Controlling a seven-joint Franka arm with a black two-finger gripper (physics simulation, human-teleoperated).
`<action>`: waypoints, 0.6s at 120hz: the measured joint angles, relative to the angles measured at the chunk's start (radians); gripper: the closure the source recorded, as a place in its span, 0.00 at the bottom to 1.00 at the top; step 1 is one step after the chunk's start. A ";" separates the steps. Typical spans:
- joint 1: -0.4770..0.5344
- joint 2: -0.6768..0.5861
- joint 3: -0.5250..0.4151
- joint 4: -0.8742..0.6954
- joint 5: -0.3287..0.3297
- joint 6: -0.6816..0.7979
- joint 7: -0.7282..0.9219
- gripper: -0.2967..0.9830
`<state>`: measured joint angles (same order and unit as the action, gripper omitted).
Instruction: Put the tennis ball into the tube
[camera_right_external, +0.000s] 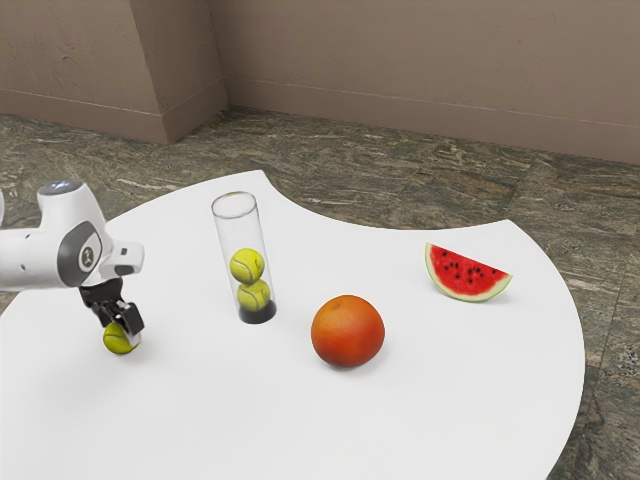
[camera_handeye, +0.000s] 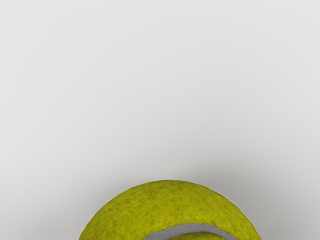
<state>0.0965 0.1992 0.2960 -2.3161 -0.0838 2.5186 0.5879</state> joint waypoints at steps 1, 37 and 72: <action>0.000 0.000 0.000 0.000 -0.003 0.000 0.001 0.26; 0.001 0.002 0.000 0.004 -0.060 -0.021 0.015 0.47; 0.002 -0.108 -0.010 0.041 -0.065 -0.160 0.019 0.50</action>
<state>0.0983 0.0915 0.2863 -2.2754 -0.1484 2.3581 0.6073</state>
